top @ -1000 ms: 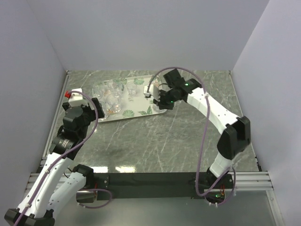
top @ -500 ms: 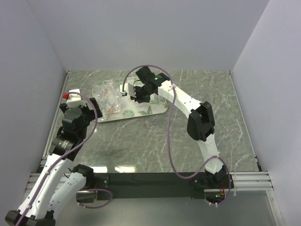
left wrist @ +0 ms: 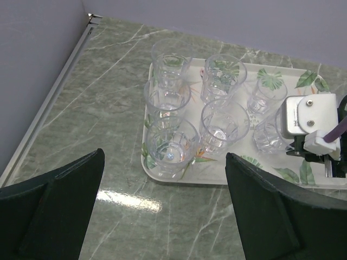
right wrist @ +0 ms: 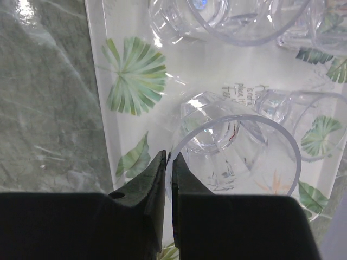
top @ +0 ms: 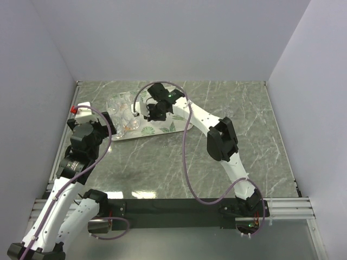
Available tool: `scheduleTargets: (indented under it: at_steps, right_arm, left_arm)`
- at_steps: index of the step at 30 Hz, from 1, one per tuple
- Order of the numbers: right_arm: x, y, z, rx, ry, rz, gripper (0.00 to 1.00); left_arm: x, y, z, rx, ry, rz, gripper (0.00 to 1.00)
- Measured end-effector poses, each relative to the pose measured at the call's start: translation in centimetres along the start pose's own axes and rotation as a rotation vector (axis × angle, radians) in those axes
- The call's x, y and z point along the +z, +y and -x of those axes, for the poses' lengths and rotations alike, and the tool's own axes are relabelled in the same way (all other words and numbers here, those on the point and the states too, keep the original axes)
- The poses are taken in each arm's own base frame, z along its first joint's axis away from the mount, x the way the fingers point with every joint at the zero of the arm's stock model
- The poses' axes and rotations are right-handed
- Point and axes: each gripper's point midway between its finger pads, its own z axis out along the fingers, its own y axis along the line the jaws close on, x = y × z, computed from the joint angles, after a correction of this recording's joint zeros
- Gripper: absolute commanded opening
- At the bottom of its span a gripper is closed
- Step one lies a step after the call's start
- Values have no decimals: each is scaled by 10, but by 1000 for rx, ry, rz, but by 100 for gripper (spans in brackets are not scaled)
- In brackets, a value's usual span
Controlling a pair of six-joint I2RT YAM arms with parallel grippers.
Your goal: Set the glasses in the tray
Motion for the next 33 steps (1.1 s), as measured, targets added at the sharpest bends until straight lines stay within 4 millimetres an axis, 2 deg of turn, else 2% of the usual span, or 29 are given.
scheduleTargets:
  at_steps: [6,15,18,19,23,25,29,33]
  right_arm:
    - [7,2,8,-24,-2,-8,2]
    - [20,-1,7,-34,11,-29,8]
    - [20,-3,7,-36,17,-41,16]
    - [20,-3,6,-36,20,-44,22]
    - [19,-9,8,-41,23,-73,34]
    - [17,-12,10,-45,24,-89,39]
    - [5,-16,15,-40,22,-119,41]
    - [-23,-20,24,-25,7,-165,41]
  left_arm:
    - [0,2,0,-1,-1,6,99]
    - [0,3,1,-3,-4,12,99]
    - [0,4,1,-4,-4,14,99]
    - [0,4,1,-4,-4,15,99]
    - [0,5,2,-5,-6,15,99]
    - [-1,5,3,-7,-10,16,99]
    - [-2,6,5,-11,-17,16,99]
    - [-2,6,6,-14,-24,15,100]
